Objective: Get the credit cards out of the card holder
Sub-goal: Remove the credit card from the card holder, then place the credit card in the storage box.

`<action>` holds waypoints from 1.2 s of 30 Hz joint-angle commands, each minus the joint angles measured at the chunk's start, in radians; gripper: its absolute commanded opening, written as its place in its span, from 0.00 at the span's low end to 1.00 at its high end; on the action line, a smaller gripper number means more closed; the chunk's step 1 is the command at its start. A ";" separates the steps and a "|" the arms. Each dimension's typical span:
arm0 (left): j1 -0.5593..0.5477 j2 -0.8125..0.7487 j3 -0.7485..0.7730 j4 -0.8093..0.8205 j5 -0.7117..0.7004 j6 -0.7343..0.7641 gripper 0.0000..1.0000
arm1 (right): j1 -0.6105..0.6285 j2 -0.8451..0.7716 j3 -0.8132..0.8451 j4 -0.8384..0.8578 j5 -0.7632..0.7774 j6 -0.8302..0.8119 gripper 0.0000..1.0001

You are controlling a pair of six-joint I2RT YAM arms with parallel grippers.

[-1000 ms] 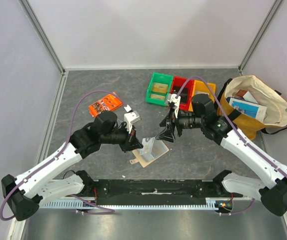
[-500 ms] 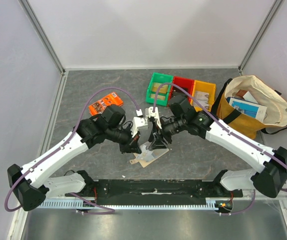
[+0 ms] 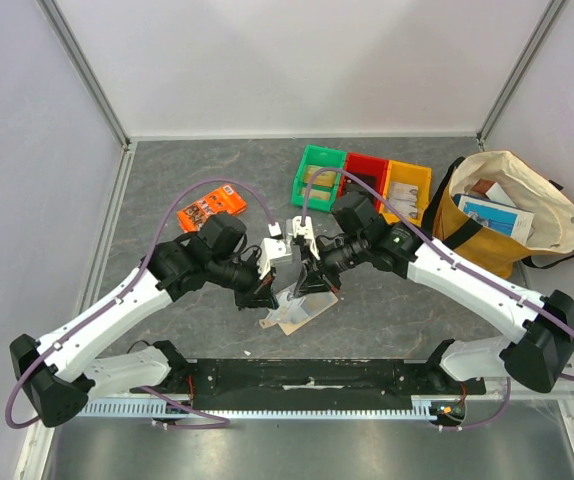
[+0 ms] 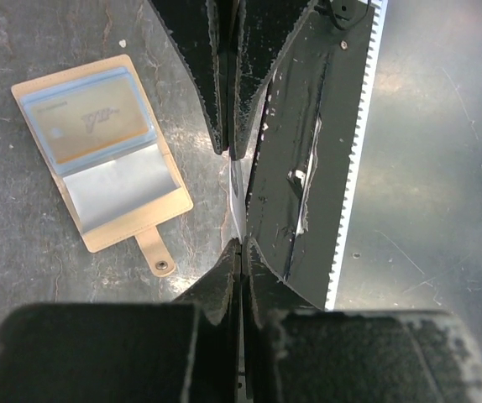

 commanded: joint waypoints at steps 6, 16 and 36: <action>-0.003 -0.074 -0.047 0.154 0.013 0.000 0.02 | -0.024 -0.051 -0.073 0.107 0.013 0.071 0.32; -0.001 -0.061 -0.049 0.160 0.051 0.003 0.02 | -0.024 -0.035 -0.095 0.108 -0.048 0.045 0.34; 0.410 -0.344 -0.237 0.487 -0.556 -0.425 0.85 | -0.460 -0.065 -0.112 0.210 0.691 0.584 0.00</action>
